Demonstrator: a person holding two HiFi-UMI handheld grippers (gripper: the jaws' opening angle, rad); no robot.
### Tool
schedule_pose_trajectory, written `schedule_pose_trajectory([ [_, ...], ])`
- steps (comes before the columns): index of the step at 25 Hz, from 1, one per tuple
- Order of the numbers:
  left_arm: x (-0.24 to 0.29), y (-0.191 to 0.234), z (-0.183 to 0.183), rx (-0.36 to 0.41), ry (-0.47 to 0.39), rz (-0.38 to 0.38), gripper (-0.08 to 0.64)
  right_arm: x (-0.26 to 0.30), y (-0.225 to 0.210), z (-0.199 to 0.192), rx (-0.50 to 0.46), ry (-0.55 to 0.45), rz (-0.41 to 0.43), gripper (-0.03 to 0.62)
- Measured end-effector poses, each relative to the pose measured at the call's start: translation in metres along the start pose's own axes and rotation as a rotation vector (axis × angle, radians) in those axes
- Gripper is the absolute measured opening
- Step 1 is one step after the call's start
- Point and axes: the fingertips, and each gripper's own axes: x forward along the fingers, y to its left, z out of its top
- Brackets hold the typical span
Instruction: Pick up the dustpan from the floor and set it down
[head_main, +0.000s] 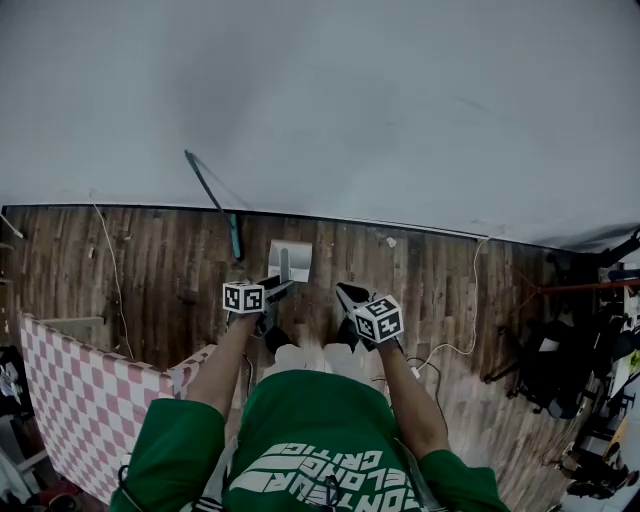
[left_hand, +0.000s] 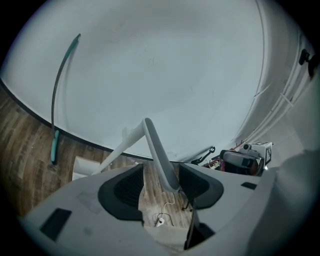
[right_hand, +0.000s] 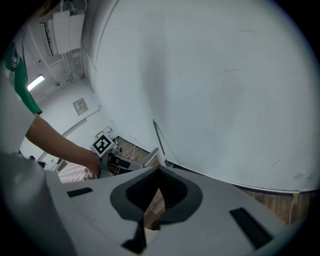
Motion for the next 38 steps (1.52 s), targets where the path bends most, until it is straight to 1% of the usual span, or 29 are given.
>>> schedule_pose_trajectory([
  [4, -0.018, -0.004, -0.003, 0.005, -0.031, 0.034, 0.202, 0.002, 0.010, 0.004, -0.031, -0.001, 0.034, 0.008],
  [6, -0.030, -0.006, -0.002, 0.000, -0.069, 0.052, 0.202, 0.003, 0.014, 0.007, -0.048, -0.001, 0.052, 0.008],
  [10, -0.057, -0.018, 0.009, 0.007, -0.187, 0.088, 0.202, 0.001, 0.020, 0.014, -0.079, -0.007, 0.082, 0.008],
  [13, -0.079, -0.036, 0.024, 0.058, -0.282, 0.113, 0.196, 0.000, 0.024, 0.021, -0.101, -0.019, 0.098, 0.008],
  [16, -0.103, -0.057, 0.037, 0.111, -0.367, 0.125, 0.139, -0.002, 0.030, 0.029, -0.134, -0.032, 0.102, 0.008],
  [18, -0.116, -0.070, 0.046, 0.138, -0.417, 0.132, 0.073, -0.002, 0.033, 0.037, -0.155, -0.043, 0.107, 0.008],
  [22, -0.139, -0.096, 0.062, 0.209, -0.489, 0.165, 0.027, -0.005, 0.040, 0.054, -0.198, -0.068, 0.126, 0.008],
  [25, -0.152, -0.116, 0.071, 0.280, -0.520, 0.210, 0.006, -0.011, 0.045, 0.067, -0.230, -0.086, 0.137, 0.008],
  [31, -0.169, -0.151, 0.082, 0.432, -0.533, 0.291, 0.003, -0.025, 0.054, 0.096, -0.269, -0.138, 0.164, 0.008],
  [34, -0.174, -0.166, 0.087, 0.478, -0.547, 0.322, 0.003, -0.033, 0.060, 0.112, -0.300, -0.167, 0.185, 0.008],
  [38, -0.177, -0.178, 0.089, 0.513, -0.561, 0.354, 0.003, -0.047, 0.069, 0.129, -0.328, -0.204, 0.211, 0.008],
])
